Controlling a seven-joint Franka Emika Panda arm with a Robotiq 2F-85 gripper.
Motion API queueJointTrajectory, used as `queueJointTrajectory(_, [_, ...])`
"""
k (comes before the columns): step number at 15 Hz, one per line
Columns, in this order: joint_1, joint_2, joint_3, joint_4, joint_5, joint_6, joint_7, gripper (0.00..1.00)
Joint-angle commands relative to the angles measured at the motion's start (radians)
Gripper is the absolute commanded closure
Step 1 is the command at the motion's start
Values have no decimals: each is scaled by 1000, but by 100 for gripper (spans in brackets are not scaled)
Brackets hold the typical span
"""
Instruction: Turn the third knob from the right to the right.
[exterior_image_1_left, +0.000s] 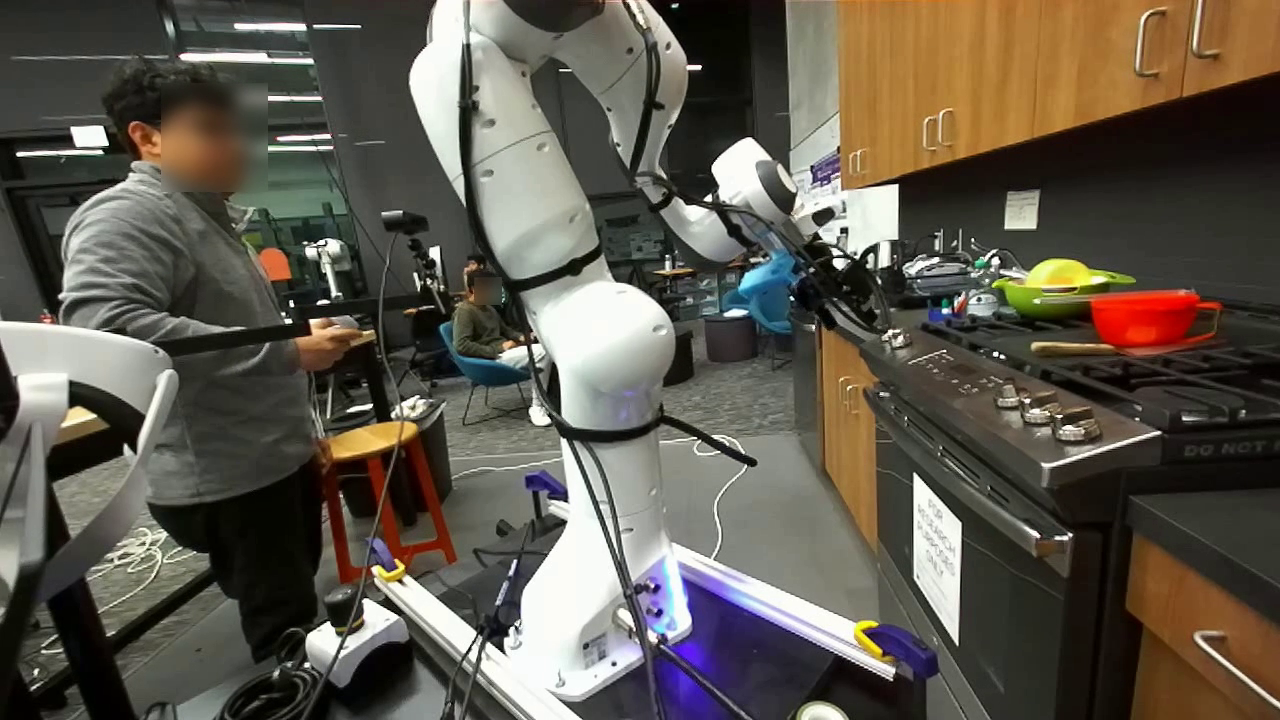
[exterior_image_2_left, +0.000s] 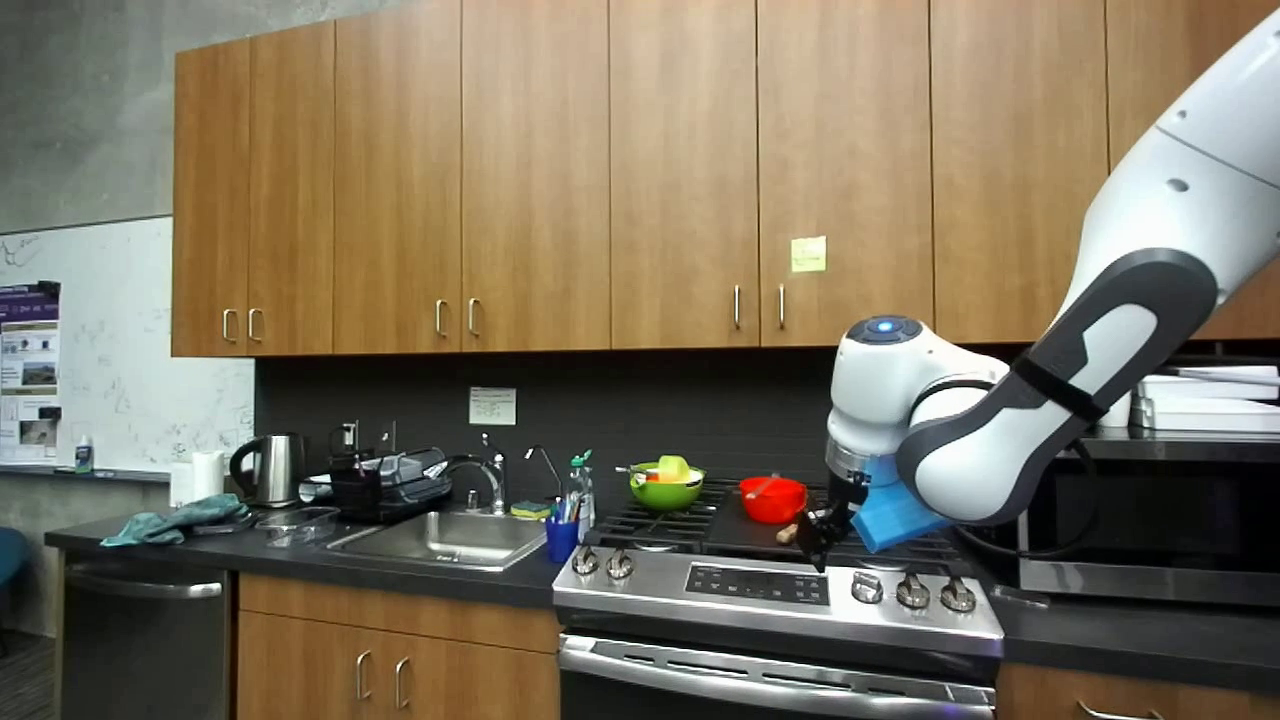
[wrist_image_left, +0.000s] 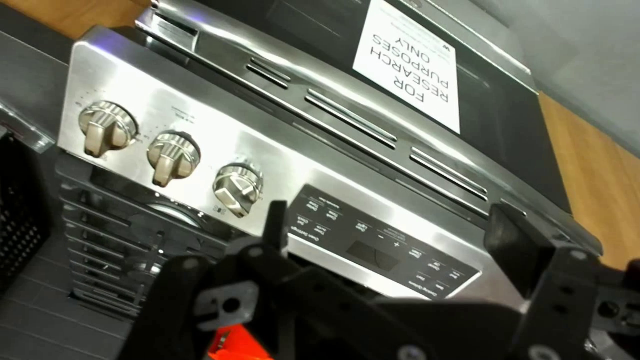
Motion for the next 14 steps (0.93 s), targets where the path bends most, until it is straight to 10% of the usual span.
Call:
queueJointTrajectory(1, [-36, 28, 11, 10, -36, -62, 5, 0])
queueJointTrajectory(7, [35, 83, -147, 45, -202, -42, 145, 0])
queueJointTrajectory(14, [-36, 214, -87, 161, -212, -47, 181, 0])
